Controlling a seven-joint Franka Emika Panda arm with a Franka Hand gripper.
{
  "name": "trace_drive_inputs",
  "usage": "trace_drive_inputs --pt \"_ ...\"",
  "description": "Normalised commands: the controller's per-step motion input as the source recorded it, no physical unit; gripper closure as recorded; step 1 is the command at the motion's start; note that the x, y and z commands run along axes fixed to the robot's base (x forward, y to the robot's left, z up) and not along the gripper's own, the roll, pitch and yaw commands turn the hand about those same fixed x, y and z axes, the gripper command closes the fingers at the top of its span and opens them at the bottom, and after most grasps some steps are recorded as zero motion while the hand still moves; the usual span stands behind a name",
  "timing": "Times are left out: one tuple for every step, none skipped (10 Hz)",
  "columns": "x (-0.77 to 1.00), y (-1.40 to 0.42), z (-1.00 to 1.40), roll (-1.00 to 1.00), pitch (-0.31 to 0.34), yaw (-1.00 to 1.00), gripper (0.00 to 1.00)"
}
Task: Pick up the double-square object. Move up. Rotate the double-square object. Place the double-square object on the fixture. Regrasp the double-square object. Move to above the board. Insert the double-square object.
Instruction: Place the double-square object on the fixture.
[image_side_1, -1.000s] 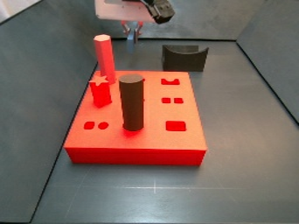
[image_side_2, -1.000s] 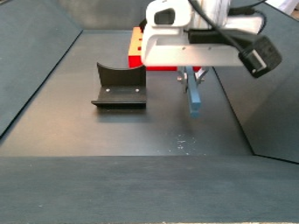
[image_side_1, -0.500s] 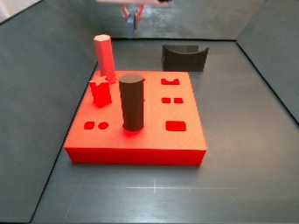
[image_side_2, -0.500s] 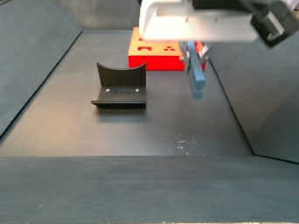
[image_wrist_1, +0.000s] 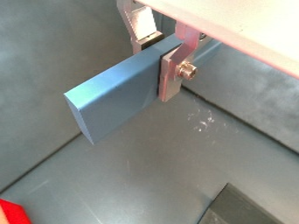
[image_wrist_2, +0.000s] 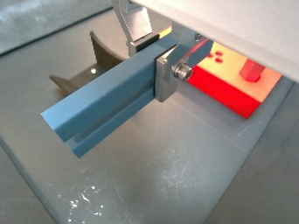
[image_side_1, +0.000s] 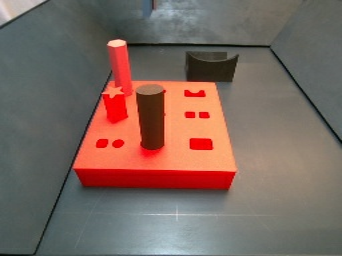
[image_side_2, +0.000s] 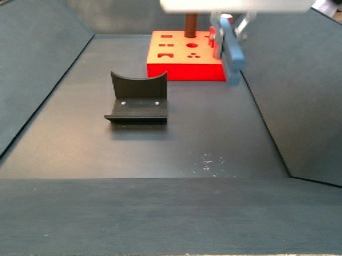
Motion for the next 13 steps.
trace_drive_inputs --pt "0.00 0.01 0.34 0.08 0.079 0.01 1.00" --pt "1.00 -0.40 -0.07 -0.29 -0.506 0.14 1.00" --pt "1.00 -0.40 -0.10 -0.29 -0.493 0.14 1.00" --pt "1.00 -0.36 -0.11 -0.25 -0.343 0.10 1.00" --pt "1.00 -0.34 -0.10 -0.22 -0.211 0.07 1.00" --pt "1.00 -0.32 -0.10 -0.18 -0.121 0.04 1.00" --pt "1.00 -0.30 -0.10 -0.16 -0.082 0.04 1.00" --pt "1.00 -0.27 -0.09 -0.12 -0.044 0.04 1.00" --pt "1.00 -0.25 -0.09 -0.09 -0.026 0.03 1.00" --pt "1.00 -0.23 -0.09 -0.08 -0.020 0.03 1.00" --pt "1.00 -0.21 -0.08 -0.08 -0.010 0.02 1.00" --pt "1.00 -0.20 -0.08 -0.07 0.000 0.02 1.00" --pt "1.00 -0.18 -0.08 -0.07 0.015 0.02 1.00"
